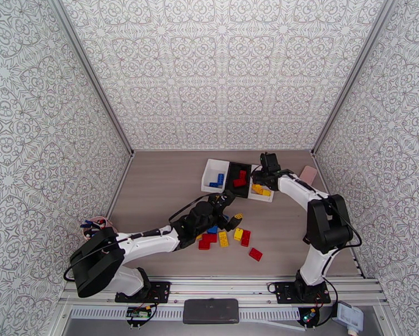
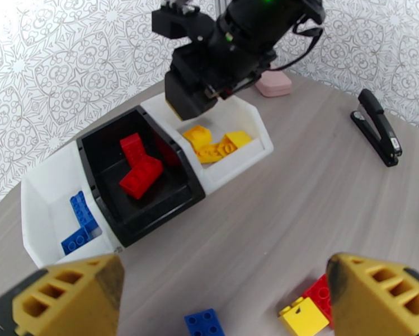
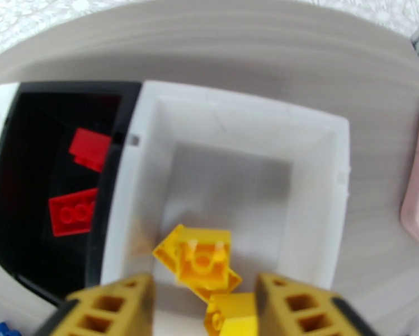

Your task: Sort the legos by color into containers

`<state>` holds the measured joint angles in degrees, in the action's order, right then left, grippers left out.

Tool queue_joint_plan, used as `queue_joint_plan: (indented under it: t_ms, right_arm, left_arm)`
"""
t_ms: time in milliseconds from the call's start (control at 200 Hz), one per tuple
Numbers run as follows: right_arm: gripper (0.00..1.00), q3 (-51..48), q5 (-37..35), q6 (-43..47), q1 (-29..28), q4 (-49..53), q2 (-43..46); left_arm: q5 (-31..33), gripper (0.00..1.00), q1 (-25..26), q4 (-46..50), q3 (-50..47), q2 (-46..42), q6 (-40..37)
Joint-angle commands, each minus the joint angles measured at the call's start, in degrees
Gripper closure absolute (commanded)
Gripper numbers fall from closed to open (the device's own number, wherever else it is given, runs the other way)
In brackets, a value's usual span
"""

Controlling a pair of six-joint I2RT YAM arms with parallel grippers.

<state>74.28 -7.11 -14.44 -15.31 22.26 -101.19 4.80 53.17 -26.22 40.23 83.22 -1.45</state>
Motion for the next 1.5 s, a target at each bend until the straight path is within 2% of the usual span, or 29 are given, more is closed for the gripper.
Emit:
queue_joint_plan:
  t_ms: [0, 130, 285, 435, 595, 695, 855, 955, 1160, 1496]
  right_arm:
    - [0.41, -3.1, 2.0, 0.9, 0.0, -0.8, 6.7]
    - [0.32, -8.4, 6.0, 2.7, -0.1, -2.8, 13.1]
    - [0.18, -14.2, 10.4, 7.0, -1.8, -6.2, 20.7]
    - [0.07, -18.3, 15.5, 11.0, -4.4, -8.9, 26.7]
    - [0.03, -20.3, 18.0, 16.1, -8.8, -9.4, 30.6]
    - [0.03, -20.4, 20.3, 18.9, -10.5, -8.6, 31.6]
    - [0.03, -20.4, 22.4, 22.0, -12.8, -7.7, 32.6]
    - [0.03, -20.4, 24.3, 23.3, -13.7, -7.0, 33.1]
    - [0.02, -20.6, 26.2, 26.5, -14.9, -4.5, 33.8]
    - [0.01, -21.8, 24.7, 27.8, -15.2, -3.8, 34.4]
  left_arm:
    - [0.6, 0.00, 0.7, 1.7, -0.1, -2.5, 1.0]
    - [3.6, 0.00, 1.3, 4.4, -2.1, -5.5, 1.2]
    - [11.5, 0.00, 1.2, 17.9, -0.3, -9.7, 6.0]
    - [16.8, 0.00, 0.7, 27.4, 1.1, -11.8, 11.1]
    - [20.6, 0.00, -2.3, 38.7, 4.8, -10.6, 26.4]
    - [22.5, 0.00, -4.9, 47.1, 8.6, -7.9, 38.8]
    - [25.0, 0.00, -7.3, 57.1, 14.4, -2.4, 52.7]
    - [23.5, 0.00, -9.4, 62.7, 18.5, 1.9, 59.7]
    - [14.7, 0.04, -13.4, 69.1, 25.5, 10.4, 66.6]
    - [8.0, 0.13, -14.8, 65.2, 23.7, 15.0, 72.7]
